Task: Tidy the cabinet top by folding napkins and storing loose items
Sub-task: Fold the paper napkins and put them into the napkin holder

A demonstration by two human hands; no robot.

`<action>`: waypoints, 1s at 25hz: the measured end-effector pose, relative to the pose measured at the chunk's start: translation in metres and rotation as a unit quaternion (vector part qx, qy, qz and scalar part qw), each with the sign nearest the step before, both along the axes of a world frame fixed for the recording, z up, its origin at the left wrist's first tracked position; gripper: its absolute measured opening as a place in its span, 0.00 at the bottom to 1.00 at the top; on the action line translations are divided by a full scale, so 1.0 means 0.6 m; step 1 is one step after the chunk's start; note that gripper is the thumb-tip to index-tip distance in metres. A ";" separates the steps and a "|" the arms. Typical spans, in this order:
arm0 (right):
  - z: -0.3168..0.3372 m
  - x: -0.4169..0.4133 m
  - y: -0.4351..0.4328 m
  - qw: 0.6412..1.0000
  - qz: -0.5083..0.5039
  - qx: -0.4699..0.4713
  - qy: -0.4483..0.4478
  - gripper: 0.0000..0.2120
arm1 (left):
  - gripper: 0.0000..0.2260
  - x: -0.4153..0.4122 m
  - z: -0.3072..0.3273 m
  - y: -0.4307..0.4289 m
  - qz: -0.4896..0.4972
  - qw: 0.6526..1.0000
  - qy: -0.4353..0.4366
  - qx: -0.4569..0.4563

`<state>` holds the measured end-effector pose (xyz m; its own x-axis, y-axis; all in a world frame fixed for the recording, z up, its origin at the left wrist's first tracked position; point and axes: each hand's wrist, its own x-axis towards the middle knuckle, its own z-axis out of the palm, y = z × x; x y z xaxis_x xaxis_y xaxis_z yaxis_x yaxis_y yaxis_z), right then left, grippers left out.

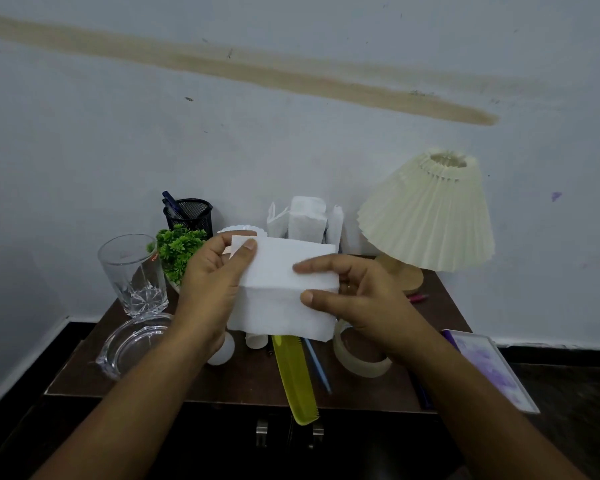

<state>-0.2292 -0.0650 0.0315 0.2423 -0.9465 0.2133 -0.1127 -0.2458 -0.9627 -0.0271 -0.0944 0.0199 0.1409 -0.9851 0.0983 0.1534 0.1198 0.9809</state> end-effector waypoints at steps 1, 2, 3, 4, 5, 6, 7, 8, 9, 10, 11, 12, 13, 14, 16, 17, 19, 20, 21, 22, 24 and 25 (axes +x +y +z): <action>-0.003 0.000 -0.001 1.000 -0.023 -0.002 0.007 0.14 | 0.09 0.001 0.000 0.000 -0.011 1.000 -0.012 0.011; -0.005 -0.003 -0.004 0.999 -0.052 -0.001 0.008 0.12 | 0.13 0.002 0.001 0.000 -0.032 0.999 -0.024 0.021; -0.007 -0.007 -0.007 0.997 -0.080 0.001 -0.003 0.10 | 0.16 0.002 0.003 0.001 -0.066 0.997 -0.030 0.024; -0.009 -0.012 -0.012 0.994 -0.104 0.007 -0.020 0.10 | 0.18 0.001 0.005 0.002 -0.105 0.994 -0.027 0.017; -0.010 -0.017 -0.015 0.992 -0.117 0.017 -0.044 0.10 | 0.19 0.001 0.006 0.002 -0.140 0.990 -0.022 0.003; -0.010 -0.021 -0.018 0.990 -0.124 0.030 -0.068 0.11 | 0.18 0.002 0.006 0.002 -0.162 0.986 -0.020 -0.014; -0.011 -0.024 -0.019 0.988 -0.122 0.042 -0.084 0.12 | 0.17 0.003 0.006 0.000 -0.172 0.984 -0.027 -0.026; -0.010 -0.026 -0.019 0.988 -0.120 0.050 -0.088 0.13 | 0.15 0.005 0.004 -0.002 -0.170 0.984 -0.042 -0.034; -0.011 -0.027 -0.019 0.988 -0.118 0.051 -0.081 0.14 | 0.13 0.007 0.002 -0.004 -0.162 0.984 -0.058 -0.039; -0.010 -0.026 -0.018 0.990 -0.118 0.047 -0.067 0.13 | 0.12 0.009 -0.001 -0.006 -0.152 0.985 -0.074 -0.042; -0.010 -0.025 -0.017 0.991 -0.121 0.040 -0.050 0.12 | 0.11 0.011 -0.002 -0.007 -0.146 0.984 -0.087 -0.044; -0.011 -0.024 -0.017 0.991 -0.128 0.033 -0.037 0.11 | 0.11 0.012 -0.003 -0.008 -0.141 0.984 -0.097 -0.050; -0.013 -0.024 -0.018 0.990 -0.137 0.028 -0.029 0.10 | 0.10 0.013 -0.004 -0.008 -0.134 0.983 -0.110 -0.057; -0.015 -0.024 -0.019 0.989 -0.146 0.025 -0.025 0.08 | 0.10 0.016 -0.006 -0.009 -0.120 0.982 -0.130 -0.068; -0.016 -0.024 -0.020 0.987 -0.159 0.017 -0.017 0.06 | 0.07 0.021 -0.008 -0.012 -0.089 0.975 -0.184 -0.091; -0.016 -0.025 -0.020 0.986 -0.164 0.013 -0.014 0.05 | 0.06 0.024 -0.008 -0.013 -0.080 0.970 -0.205 -0.101; -0.015 -0.026 -0.019 0.985 -0.173 0.012 -0.008 0.03 | 0.05 0.029 -0.009 -0.017 -0.064 0.964 -0.229 -0.123; -0.014 -0.026 -0.017 0.985 -0.174 0.014 0.000 0.03 | 0.04 0.029 -0.009 -0.018 -0.057 0.961 -0.235 -0.136; -0.013 -0.026 -0.016 0.984 -0.174 0.016 0.015 0.03 | 0.04 0.028 -0.008 -0.018 -0.052 0.960 -0.233 -0.146; -0.013 -0.026 -0.015 0.984 -0.173 0.017 0.032 0.03 | 0.04 0.027 -0.007 -0.018 -0.052 0.963 -0.218 -0.147; -0.013 -0.025 -0.014 0.985 -0.162 0.003 0.062 0.05 | 0.04 0.024 -0.004 -0.017 -0.069 0.977 -0.162 -0.122; -0.013 -0.024 -0.014 0.986 -0.151 -0.007 0.069 0.08 | 0.05 0.023 -0.002 -0.015 -0.080 0.980 -0.144 -0.113</action>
